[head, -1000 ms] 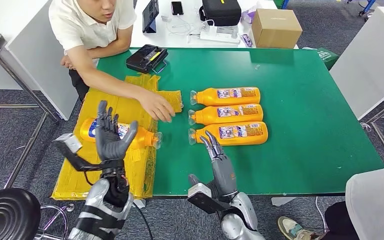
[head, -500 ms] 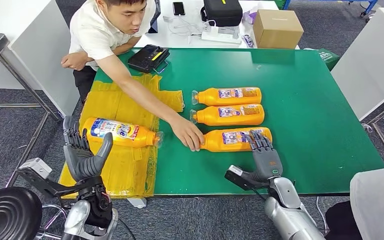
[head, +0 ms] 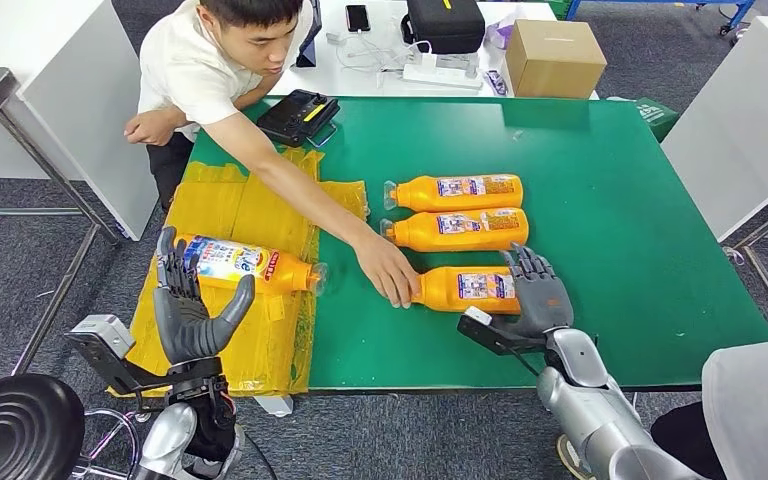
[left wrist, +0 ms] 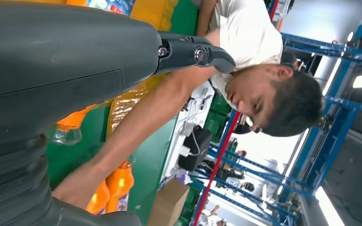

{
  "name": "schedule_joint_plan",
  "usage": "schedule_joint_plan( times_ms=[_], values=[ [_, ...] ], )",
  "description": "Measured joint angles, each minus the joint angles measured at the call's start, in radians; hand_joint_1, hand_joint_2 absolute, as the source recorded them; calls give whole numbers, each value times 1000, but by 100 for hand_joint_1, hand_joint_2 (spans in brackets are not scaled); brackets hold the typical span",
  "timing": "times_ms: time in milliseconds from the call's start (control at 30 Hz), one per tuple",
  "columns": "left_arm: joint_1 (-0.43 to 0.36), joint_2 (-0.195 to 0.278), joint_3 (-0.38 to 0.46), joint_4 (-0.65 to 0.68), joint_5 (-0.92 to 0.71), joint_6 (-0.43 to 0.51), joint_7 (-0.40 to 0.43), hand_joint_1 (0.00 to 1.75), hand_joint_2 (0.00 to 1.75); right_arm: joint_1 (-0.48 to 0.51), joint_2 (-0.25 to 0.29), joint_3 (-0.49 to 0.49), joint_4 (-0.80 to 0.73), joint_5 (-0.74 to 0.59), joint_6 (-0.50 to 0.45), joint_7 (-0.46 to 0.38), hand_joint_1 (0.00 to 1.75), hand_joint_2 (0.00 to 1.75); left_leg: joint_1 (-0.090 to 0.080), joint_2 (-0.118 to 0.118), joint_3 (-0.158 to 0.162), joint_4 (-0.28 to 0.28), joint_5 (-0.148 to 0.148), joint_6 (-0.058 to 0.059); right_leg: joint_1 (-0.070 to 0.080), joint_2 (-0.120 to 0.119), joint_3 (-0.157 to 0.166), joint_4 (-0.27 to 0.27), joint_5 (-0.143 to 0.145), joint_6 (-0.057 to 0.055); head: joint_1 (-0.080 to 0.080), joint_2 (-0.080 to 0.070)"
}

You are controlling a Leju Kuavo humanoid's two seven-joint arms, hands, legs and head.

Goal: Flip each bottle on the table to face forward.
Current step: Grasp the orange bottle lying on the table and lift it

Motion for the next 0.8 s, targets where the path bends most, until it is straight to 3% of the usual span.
schedule_joint_plan(
  times_ms=[233,400,433,467,533,567,600,800],
  values=[
    [-3,1,-15,11,-13,0,1,0,175,-45,8,23,45,53,27,40,0,175,0,0,0,0,0,0,0,0,0,0,0,0,0,0],
    [-3,2,-18,15,-16,-9,19,0,175,-90,12,24,73,25,218,98,0,175,0,4,3,0,0,0,0,2,1,0,0,0,0,0],
    [-3,2,-19,16,-17,-11,22,0,175,-100,13,24,80,21,258,113,10,175,0,5,5,0,0,0,0,2,1,-1,0,0,0,0],
    [-4,2,-19,18,-18,-14,25,0,175,-109,13,24,88,18,297,129,45,175,0,5,6,0,0,0,0,2,1,-1,0,0,0,0],
    [-4,3,-20,21,-20,-19,31,0,175,-128,13,24,104,13,380,164,132,175,0,5,10,0,-1,0,0,2,-1,-1,0,-1,0,0],
    [-5,3,-21,22,-22,-20,34,0,175,-137,14,24,112,12,421,183,166,175,0,5,12,0,-2,0,0,2,-1,-2,-1,-1,0,0],
    [-7,3,-21,24,-24,-21,38,0,175,-146,13,24,119,11,459,200,175,175,0,4,13,0,-2,0,0,2,0,-2,-1,-1,0,0],
    [-12,3,-23,38,-35,-22,45,0,175,-168,8,24,144,-1,547,259,175,175,0,2,20,0,-2,1,0,2,8,-3,-1,-1,0,0]
  ],
)
